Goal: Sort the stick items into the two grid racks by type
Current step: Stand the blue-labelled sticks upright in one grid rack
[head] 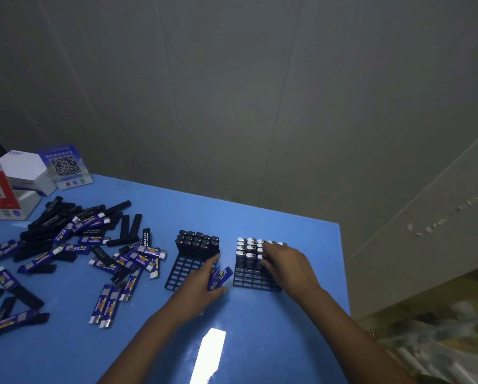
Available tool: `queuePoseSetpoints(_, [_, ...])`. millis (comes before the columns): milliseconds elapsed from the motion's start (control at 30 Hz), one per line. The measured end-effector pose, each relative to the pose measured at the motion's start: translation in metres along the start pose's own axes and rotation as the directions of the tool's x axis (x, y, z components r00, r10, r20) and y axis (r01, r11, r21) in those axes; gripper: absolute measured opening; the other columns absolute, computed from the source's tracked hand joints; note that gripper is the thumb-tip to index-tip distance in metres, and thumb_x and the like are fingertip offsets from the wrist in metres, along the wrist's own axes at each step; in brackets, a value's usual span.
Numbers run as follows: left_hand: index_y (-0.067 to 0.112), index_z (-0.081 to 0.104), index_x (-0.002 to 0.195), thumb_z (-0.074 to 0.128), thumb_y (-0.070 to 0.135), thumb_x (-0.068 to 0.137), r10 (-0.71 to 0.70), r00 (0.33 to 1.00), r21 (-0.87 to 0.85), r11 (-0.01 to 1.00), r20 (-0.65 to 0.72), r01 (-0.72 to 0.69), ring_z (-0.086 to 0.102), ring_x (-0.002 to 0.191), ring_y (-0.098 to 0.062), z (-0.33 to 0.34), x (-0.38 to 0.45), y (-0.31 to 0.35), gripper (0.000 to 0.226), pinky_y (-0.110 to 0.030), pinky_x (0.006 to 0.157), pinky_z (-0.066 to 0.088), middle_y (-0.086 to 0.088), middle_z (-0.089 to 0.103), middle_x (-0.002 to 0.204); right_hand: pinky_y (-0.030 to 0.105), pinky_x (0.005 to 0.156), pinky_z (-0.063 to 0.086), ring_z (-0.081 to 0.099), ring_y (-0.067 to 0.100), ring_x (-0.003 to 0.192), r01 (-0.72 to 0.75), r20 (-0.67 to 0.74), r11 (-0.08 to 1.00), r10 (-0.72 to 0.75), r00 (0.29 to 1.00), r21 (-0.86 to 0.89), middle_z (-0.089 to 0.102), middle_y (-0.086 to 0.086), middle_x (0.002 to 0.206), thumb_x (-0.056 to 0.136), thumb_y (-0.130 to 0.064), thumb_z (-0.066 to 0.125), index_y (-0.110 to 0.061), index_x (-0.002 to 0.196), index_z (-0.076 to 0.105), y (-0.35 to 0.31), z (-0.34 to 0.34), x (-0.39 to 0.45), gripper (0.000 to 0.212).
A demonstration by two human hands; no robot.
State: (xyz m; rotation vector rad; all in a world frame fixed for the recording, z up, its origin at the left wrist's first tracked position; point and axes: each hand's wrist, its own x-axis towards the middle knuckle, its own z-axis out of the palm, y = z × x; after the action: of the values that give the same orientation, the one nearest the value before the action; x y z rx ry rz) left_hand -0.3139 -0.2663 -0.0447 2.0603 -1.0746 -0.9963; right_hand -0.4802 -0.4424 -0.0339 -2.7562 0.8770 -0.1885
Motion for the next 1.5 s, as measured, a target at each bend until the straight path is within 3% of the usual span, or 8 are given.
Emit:
queuePoseSetpoints(233, [0.029, 0.021, 0.153, 0.071, 0.025, 0.088, 0.007, 1.000, -0.012, 1.000, 0.015, -0.007, 0.058, 0.084, 0.005, -0.001, -0.003, 0.007, 0.082, -0.010, 0.072, 0.043, 0.009, 0.058, 0.105, 0.032, 0.064, 0.036, 0.062, 0.024, 0.095, -0.012, 0.005, 0.999, 0.012, 1.000, -0.043, 0.066, -0.003, 0.100, 0.097, -0.034, 0.055, -0.022, 0.101, 0.056, -0.005, -0.010, 0.000, 0.013])
queuePoseSetpoints(433, [0.029, 0.023, 0.152, 0.074, 0.028, 0.086, 0.014, 1.000, -0.026, 1.000, 0.013, -0.014, 0.058, 0.089, 0.002, 0.001, -0.006, 0.016, 0.083, -0.012, 0.075, 0.043, 0.004, 0.059, 0.110, 0.032, 0.071, 0.047, 0.058, 0.016, 0.082, -0.102, -0.008, 0.972, 0.106, 0.994, 0.210, 0.062, -0.007, 0.091, 0.094, -0.028, 0.060, -0.022, 0.094, 0.060, -0.007, -0.022, -0.009, 0.006])
queuePoseSetpoints(600, [0.033, 0.025, 0.152, 0.076, 0.034, 0.083, 0.039, 0.999, -0.036, 0.999, 0.014, -0.039, 0.060, 0.093, -0.001, 0.006, -0.010, 0.021, 0.086, -0.014, 0.078, 0.047, 0.000, 0.060, 0.119, 0.023, 0.067, 0.048, 0.058, 0.008, 0.067, -0.216, 0.140, 0.781, 0.165, 0.976, 0.585, 0.069, 0.002, 0.078, 0.090, -0.013, 0.064, -0.015, 0.086, 0.071, -0.024, -0.032, -0.018, 0.008])
queuePoseSetpoints(800, [0.031, 0.028, 0.151, 0.078, 0.031, 0.082, 0.091, 0.996, -0.034, 0.995, 0.020, -0.090, 0.060, 0.087, 0.001, 0.013, -0.019, 0.035, 0.085, -0.007, 0.073, 0.043, 0.010, 0.060, 0.101, 0.025, 0.064, 0.052, 0.062, 0.009, 0.066, -0.323, 0.330, 0.533, 0.084, 0.940, 0.782, 0.069, 0.008, 0.078, 0.092, -0.017, 0.071, -0.004, 0.095, 0.070, -0.038, -0.034, -0.030, 0.014])
queuePoseSetpoints(1000, [0.031, 0.029, 0.151, 0.081, 0.029, 0.078, 0.118, 0.992, -0.034, 0.993, 0.036, -0.117, 0.062, 0.082, 0.003, 0.015, -0.027, 0.044, 0.089, -0.006, 0.071, 0.044, 0.009, 0.063, 0.098, 0.026, 0.068, 0.053, 0.065, 0.015, 0.074, -0.354, 0.359, 0.497, 0.089, 0.929, 0.792, 0.073, 0.019, 0.086, 0.085, -0.014, 0.078, -0.007, 0.094, 0.072, -0.038, -0.034, -0.035, 0.013])
queuePoseSetpoints(1100, [0.030, 0.028, 0.151, 0.082, 0.025, 0.077, 0.118, 0.991, -0.049, 0.992, 0.057, -0.115, 0.062, 0.073, 0.003, 0.013, -0.030, 0.045, 0.092, -0.009, 0.068, 0.046, 0.007, 0.065, 0.092, 0.030, 0.078, 0.057, 0.070, 0.014, 0.079, -0.366, 0.371, 0.481, 0.087, 0.924, 0.797, 0.075, 0.016, 0.090, 0.083, -0.014, 0.080, -0.013, 0.096, 0.074, -0.028, -0.034, -0.038, 0.014])
queuePoseSetpoints(1300, [0.028, 0.024, 0.152, 0.077, 0.022, 0.083, 0.072, 0.996, -0.077, 0.995, 0.055, -0.068, 0.063, 0.077, -0.009, 0.006, -0.033, 0.035, 0.088, -0.020, 0.077, 0.052, 0.001, 0.069, 0.093, 0.027, 0.077, 0.053, 0.066, 0.013, 0.079, -0.393, 0.372, 0.451, 0.140, 0.918, 0.801, 0.070, 0.008, 0.081, 0.087, -0.014, 0.076, -0.014, 0.098, 0.076, -0.005, -0.035, -0.042, 0.011])
queuePoseSetpoints(1500, [0.024, 0.025, 0.153, 0.076, 0.020, 0.084, 0.045, 0.998, -0.115, 0.993, 0.035, -0.041, 0.066, 0.080, -0.006, 0.004, -0.033, 0.030, 0.086, -0.018, 0.078, 0.051, 0.000, 0.072, 0.094, 0.025, 0.069, 0.053, 0.063, 0.016, 0.068, -0.456, 0.442, 0.291, 0.114, 0.890, 0.841, 0.071, 0.009, 0.078, 0.092, -0.003, 0.068, -0.004, 0.116, 0.068, 0.002, -0.035, -0.046, 0.024])
